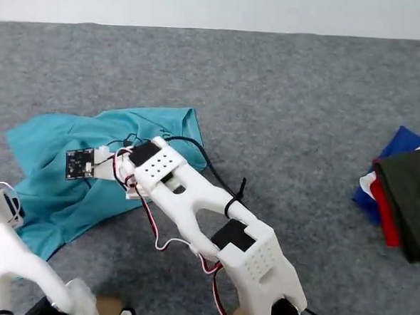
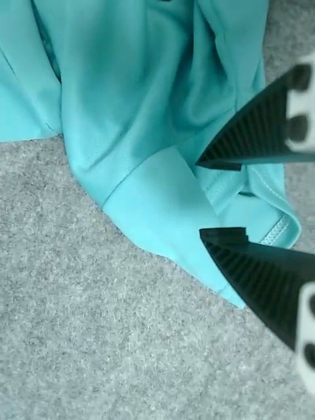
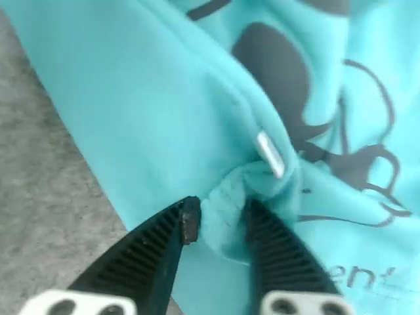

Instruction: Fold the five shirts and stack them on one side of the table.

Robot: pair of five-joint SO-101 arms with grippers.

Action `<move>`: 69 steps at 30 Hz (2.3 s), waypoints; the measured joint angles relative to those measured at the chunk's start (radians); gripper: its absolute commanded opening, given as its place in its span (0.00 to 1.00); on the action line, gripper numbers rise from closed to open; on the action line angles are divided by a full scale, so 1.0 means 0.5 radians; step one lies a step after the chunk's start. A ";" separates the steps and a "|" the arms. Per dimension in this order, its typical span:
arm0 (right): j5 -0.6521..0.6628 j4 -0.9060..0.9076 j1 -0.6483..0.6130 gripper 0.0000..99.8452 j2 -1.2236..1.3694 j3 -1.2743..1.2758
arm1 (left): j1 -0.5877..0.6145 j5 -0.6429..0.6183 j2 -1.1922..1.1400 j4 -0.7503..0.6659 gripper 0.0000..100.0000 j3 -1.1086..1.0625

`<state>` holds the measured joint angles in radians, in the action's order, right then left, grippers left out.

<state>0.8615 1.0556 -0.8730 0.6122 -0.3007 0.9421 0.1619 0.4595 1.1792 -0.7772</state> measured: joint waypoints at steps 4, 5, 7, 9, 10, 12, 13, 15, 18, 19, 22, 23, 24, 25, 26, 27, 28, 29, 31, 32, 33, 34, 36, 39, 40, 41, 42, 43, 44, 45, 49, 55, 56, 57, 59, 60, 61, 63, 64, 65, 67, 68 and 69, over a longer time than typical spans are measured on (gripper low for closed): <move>0.000 0.083 0.006 0.01 0.000 -0.095 | 0.000 0.000 0.000 0.000 0.15 0.000; 0.000 0.114 0.012 0.01 0.000 -0.126 | 0.000 0.000 0.000 0.000 0.15 0.000; 0.000 0.178 0.025 0.01 0.000 -0.184 | 0.000 0.000 0.000 0.000 0.15 0.000; 0.049 0.255 0.034 0.01 0.000 -0.227 | 0.000 0.000 0.000 0.000 0.15 0.000; 0.095 0.304 0.040 0.01 0.000 -0.245 | 0.000 0.000 0.000 0.000 0.15 0.000; 0.144 0.405 0.061 0.01 0.000 -0.301 | 0.000 0.000 0.000 0.000 0.15 0.000; 0.157 0.454 0.077 0.01 0.000 -0.338 | 0.000 0.000 0.000 0.000 0.15 0.000; 0.172 0.565 0.114 0.01 0.000 -0.448 | 0.000 0.000 0.000 0.000 0.15 0.000; 0.181 0.761 0.187 0.01 0.000 -0.666 | 0.000 0.000 0.000 0.000 0.15 0.000; 0.181 0.841 0.218 0.01 0.000 -0.755 | 0.000 0.000 0.000 0.000 0.15 0.000; 0.184 1.120 0.285 0.01 0.000 -1.049 | 0.000 0.000 0.000 0.006 0.15 0.021; 0.184 1.224 0.301 0.01 0.000 -1.154 | 0.000 0.000 0.000 0.034 0.15 0.058; 0.184 1.310 0.316 0.01 0.000 -1.264 | 0.000 0.000 0.000 0.068 0.15 0.098; 0.172 1.366 0.331 0.01 0.000 -1.369 | 0.000 0.000 0.000 0.110 0.15 0.141; 0.144 1.390 0.350 0.01 0.000 -1.461 | -0.006 0.000 0.000 0.153 0.15 0.187; 0.129 1.393 0.371 0.01 0.000 -1.537 | -0.025 0.000 0.000 0.199 0.15 0.230; 0.123 1.396 0.399 0.01 -0.003 -1.587 | -0.046 0.000 0.000 0.245 0.15 0.267; 0.117 1.396 0.423 0.01 -0.003 -1.608 | -0.068 0.000 0.000 0.295 0.15 0.301; 0.104 1.396 0.451 0.01 -0.046 -1.602 | -0.114 0.000 0.000 0.390 0.15 0.377; 0.098 1.396 0.460 0.01 -0.092 -1.577 | -0.135 0.000 0.000 0.433 0.15 0.411; 0.083 1.396 0.470 0.01 -0.150 -1.537 | -0.157 0.000 0.000 0.470 0.15 0.448; 0.061 1.396 0.476 0.01 -0.218 -1.494 | -0.175 0.000 0.000 0.506 0.15 0.485; 0.015 1.396 0.497 0.01 -0.341 -1.375 | -0.218 0.000 0.000 0.574 0.15 0.559; -0.092 1.396 0.568 0.01 -0.512 -1.145 | -0.322 0.018 0.000 0.709 0.15 0.675; -0.129 1.396 0.595 0.01 -0.565 -1.068 | -0.371 0.071 0.000 0.761 0.15 0.709; -0.169 1.396 0.620 0.01 -0.623 -0.991 | -0.430 0.132 0.000 0.819 0.15 0.743; -0.196 1.396 0.644 0.01 -0.678 -0.918 | -0.494 0.190 0.000 0.875 0.15 0.767; -0.224 1.396 0.663 0.01 -0.733 -0.841 | -0.562 0.245 0.000 0.924 0.15 0.779; -0.249 1.396 0.678 0.01 -0.786 -0.767 | -0.632 0.301 0.000 0.967 0.15 0.789; -0.273 1.396 0.690 0.01 -0.832 -0.694 | -0.700 0.347 0.000 1.007 0.15 0.792; -0.377 1.396 0.697 0.01 -0.930 -0.454 | -0.927 0.516 -0.009 1.062 0.15 0.783; -0.503 1.396 0.697 0.01 -0.939 -0.338 | -1.096 0.841 -0.221 1.071 0.16 0.611; -0.519 1.396 0.697 0.01 -0.939 -0.338 | -1.099 0.884 -0.270 1.068 0.16 0.601; -0.534 1.396 0.697 0.01 -0.939 -0.338 | -1.102 0.930 -0.313 1.062 0.16 0.598; -0.552 1.396 0.697 0.01 -0.939 -0.338 | -1.111 1.003 -0.399 1.056 0.19 0.598; -0.555 1.396 0.697 0.01 -0.939 -0.338 | -1.129 1.037 -0.436 1.049 0.19 0.598; -0.555 1.396 0.697 0.01 -0.939 -0.338 | -1.151 1.059 -0.470 1.049 0.20 0.598; -0.571 1.396 0.697 0.01 -0.936 -0.338 | -1.209 1.077 -0.531 1.049 0.20 0.589; -0.586 1.396 0.697 0.01 -0.924 -0.338 | -1.240 1.083 -0.555 1.046 0.20 0.589; -0.598 1.396 0.697 0.01 -0.908 -0.338 | -1.274 1.083 -0.577 1.046 0.20 0.589; -0.611 1.396 0.697 0.01 -0.881 -0.338 | -1.323 1.083 -0.620 1.040 0.20 0.589; -0.611 1.396 0.697 0.01 -0.881 -0.338 | -1.335 1.083 -0.641 1.034 0.20 0.589; -0.611 1.396 0.697 0.01 -0.878 -0.338 | -1.344 1.083 -0.666 1.025 0.20 0.589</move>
<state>0.5562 1.7538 -0.5247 0.1734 -0.4695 0.2700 0.7035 0.1266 1.6916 -0.4826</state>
